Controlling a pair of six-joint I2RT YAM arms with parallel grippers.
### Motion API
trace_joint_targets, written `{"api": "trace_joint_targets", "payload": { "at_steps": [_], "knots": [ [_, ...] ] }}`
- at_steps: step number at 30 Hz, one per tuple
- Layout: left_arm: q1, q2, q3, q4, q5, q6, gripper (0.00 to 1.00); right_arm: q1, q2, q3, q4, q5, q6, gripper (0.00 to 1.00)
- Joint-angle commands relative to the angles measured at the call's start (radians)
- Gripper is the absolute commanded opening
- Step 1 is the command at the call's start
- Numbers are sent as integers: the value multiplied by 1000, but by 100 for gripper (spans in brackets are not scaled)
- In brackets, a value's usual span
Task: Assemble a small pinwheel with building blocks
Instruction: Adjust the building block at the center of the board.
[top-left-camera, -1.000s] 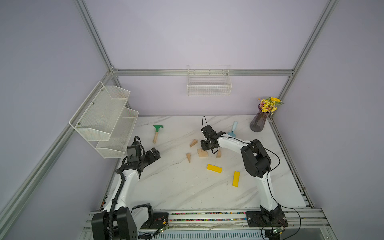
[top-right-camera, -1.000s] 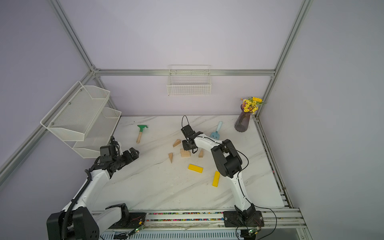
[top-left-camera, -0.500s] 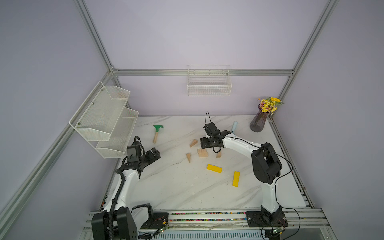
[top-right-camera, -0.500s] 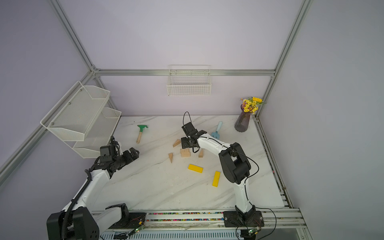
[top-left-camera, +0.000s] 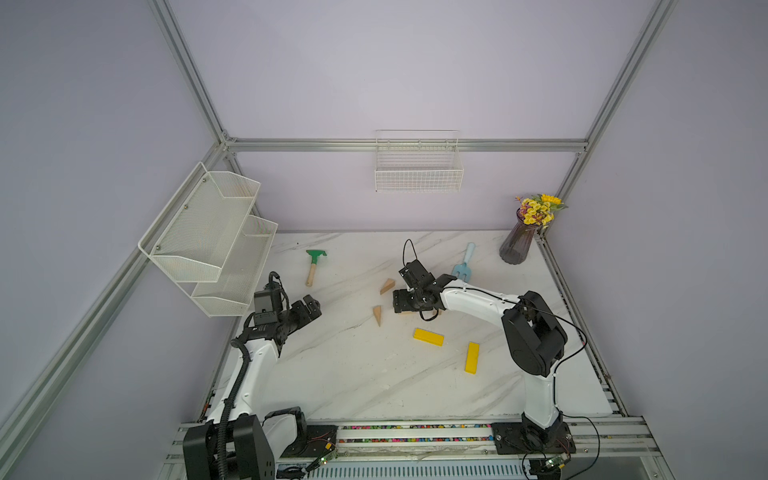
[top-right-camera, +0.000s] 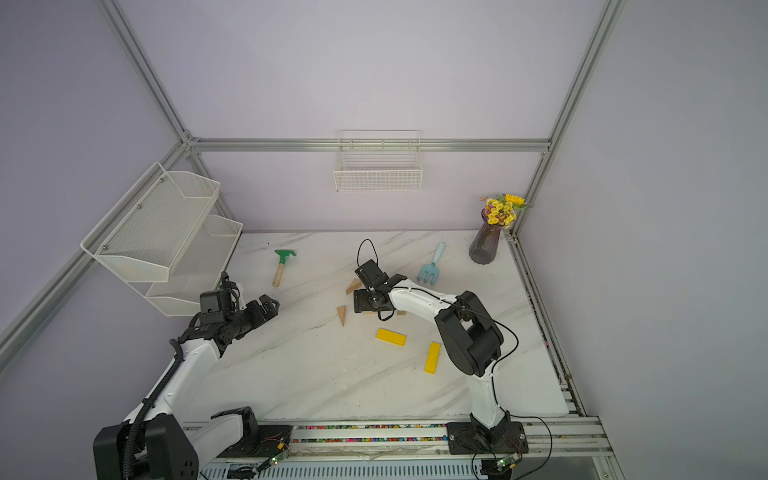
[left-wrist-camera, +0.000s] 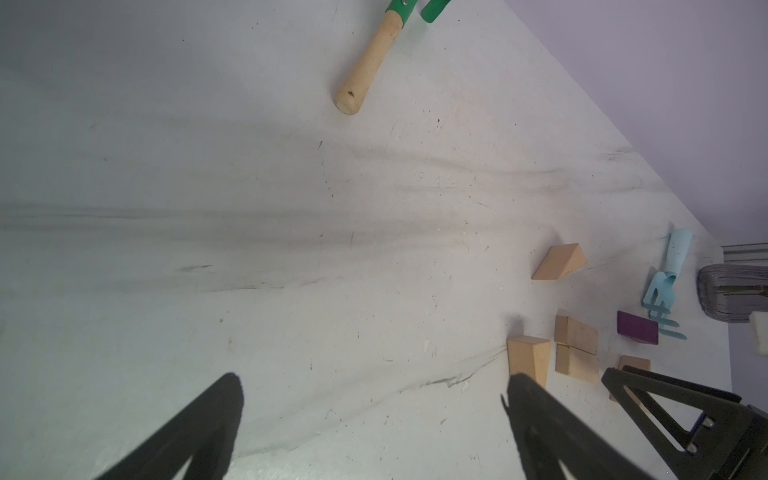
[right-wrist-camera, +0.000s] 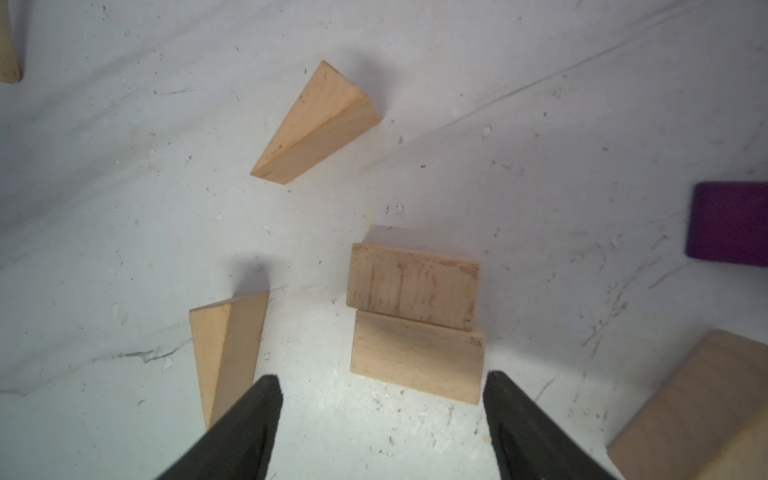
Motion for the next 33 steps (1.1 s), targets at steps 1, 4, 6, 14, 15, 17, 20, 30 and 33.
{"api": "trace_joint_targets", "payload": {
  "at_steps": [1, 4, 6, 14, 15, 17, 20, 30, 33],
  "knots": [
    [6, -3, 3, 42, 14, 14, 100, 2, 13, -13, 13, 20, 34, 85],
    [6, -2, 2, 42, 16, 13, 100, 2, 28, -16, 19, 15, 35, 86],
    [5, -3, 2, 43, 16, 13, 100, 2, 37, -20, 35, 0, 36, 86],
    [5, -2, 2, 43, 16, 13, 100, 2, 62, -18, 52, -20, 39, 86],
    [6, -2, 2, 43, 16, 13, 100, 2, 62, -18, 54, -23, 39, 86],
    [6, -2, 2, 46, 16, 13, 100, 1, 64, -19, 60, -30, 39, 86],
    [5, -2, 2, 44, 18, 13, 100, 1, 67, -18, 67, -36, 39, 86],
    [5, -1, 2, 45, 17, 11, 100, 2, 72, -9, 62, -31, 41, 86],
    [5, 0, 2, 45, 17, 11, 100, 2, 75, -8, 65, -34, 39, 86]
  ]
}}
